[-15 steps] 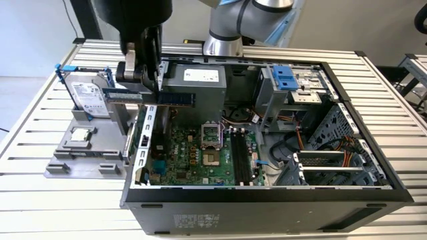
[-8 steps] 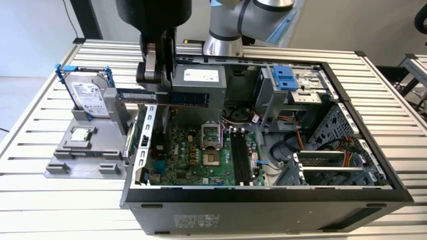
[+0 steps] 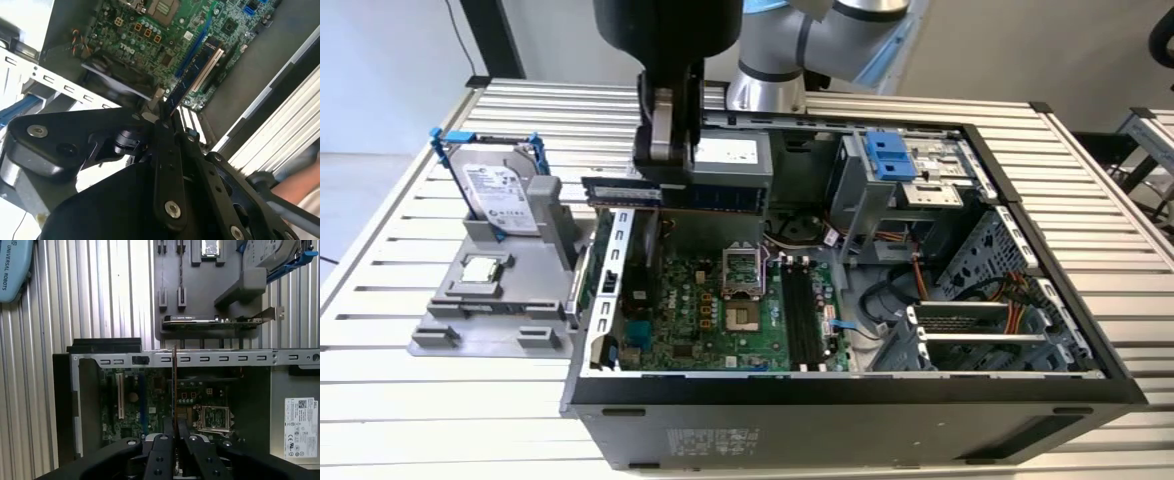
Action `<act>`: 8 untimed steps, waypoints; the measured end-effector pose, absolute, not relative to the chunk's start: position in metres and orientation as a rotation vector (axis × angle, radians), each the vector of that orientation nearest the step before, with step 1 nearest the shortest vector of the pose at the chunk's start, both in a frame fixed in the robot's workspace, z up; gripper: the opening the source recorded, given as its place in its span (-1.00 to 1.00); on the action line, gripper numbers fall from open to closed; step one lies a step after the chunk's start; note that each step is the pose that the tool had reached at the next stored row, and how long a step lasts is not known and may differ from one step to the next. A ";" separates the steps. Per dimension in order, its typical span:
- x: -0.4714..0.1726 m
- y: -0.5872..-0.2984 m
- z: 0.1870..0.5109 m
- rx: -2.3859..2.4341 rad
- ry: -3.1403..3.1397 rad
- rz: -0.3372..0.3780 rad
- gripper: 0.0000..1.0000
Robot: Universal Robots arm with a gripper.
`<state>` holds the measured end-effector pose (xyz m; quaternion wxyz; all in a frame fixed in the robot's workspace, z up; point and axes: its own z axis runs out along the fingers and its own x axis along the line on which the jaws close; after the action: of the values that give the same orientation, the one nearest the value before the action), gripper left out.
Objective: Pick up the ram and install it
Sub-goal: 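Pick up the ram and move it above insertion slot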
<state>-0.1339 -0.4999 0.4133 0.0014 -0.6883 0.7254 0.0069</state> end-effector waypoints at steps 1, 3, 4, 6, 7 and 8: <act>-0.131 -0.500 0.413 -2.160 2.277 0.022 -1.00; -0.127 -0.500 0.413 -2.160 2.277 0.022 -1.00; -0.124 -0.500 0.413 -2.160 2.277 0.021 -1.00; -0.119 -0.500 0.413 -2.160 2.277 0.021 -1.00; -0.117 -0.500 0.413 -2.160 2.277 0.021 -1.00; -0.114 -0.500 0.413 -2.160 2.277 0.021 -1.00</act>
<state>-0.1143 -0.4999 0.4131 0.0014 -0.6883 0.7254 0.0068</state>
